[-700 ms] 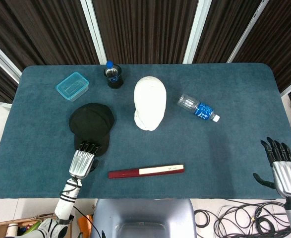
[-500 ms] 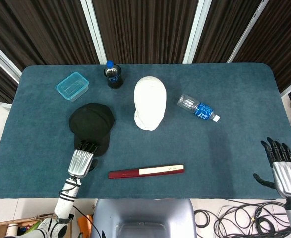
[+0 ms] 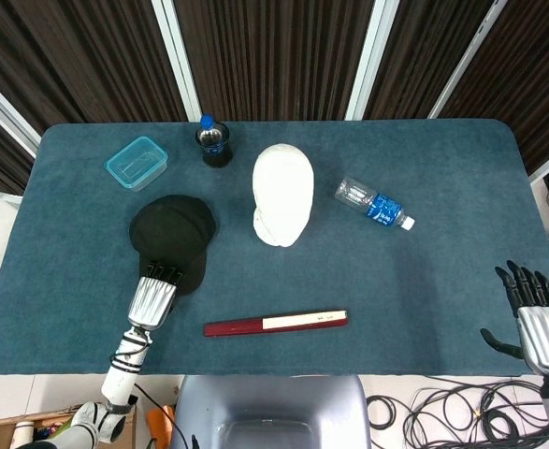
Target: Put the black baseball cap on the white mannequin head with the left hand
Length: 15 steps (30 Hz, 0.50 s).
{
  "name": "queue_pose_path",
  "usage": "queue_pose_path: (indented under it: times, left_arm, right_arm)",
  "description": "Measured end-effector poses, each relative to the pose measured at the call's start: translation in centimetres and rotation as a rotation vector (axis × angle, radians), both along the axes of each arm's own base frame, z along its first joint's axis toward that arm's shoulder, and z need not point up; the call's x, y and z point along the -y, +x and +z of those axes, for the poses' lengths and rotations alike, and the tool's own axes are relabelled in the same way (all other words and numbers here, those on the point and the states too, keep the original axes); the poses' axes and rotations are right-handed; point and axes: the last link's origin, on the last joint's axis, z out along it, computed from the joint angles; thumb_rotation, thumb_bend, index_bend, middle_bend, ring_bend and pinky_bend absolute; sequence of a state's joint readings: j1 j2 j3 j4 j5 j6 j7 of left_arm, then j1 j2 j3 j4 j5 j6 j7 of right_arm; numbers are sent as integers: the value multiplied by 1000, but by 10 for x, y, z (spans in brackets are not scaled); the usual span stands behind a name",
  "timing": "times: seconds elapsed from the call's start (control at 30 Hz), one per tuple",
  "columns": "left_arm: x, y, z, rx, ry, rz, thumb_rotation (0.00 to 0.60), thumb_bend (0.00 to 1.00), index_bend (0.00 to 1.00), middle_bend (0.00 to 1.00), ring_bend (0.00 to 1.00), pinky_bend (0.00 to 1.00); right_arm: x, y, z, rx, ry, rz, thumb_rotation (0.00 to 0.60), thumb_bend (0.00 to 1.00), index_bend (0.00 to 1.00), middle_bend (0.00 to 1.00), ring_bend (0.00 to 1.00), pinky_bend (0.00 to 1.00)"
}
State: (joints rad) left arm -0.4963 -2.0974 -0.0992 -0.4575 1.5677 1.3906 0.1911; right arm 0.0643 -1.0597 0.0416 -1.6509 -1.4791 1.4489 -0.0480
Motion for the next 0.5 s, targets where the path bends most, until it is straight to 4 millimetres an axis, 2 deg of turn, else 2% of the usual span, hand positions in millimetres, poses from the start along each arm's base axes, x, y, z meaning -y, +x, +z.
queue_pose_path:
  times: [0.17,0.37,0.5]
  left_arm:
    - [-5,-1,0,-53,31,-25,600,294,492,530,457,349]
    - [-7,5,3,-34,51,-73,600,376,666,670,558,403]
    - [-11,8,7,-37,69,-101,600,399,700,701,579,413]
  right_arm:
    - [-1,0,0,-2,4,-5,600,121,0,0,0,0]
    - [-1,0,0,-2,9,-4,600,121,0,0,0,0]
    - [-1,0,-1,0,19,-2,600,122,0,0,0,0]
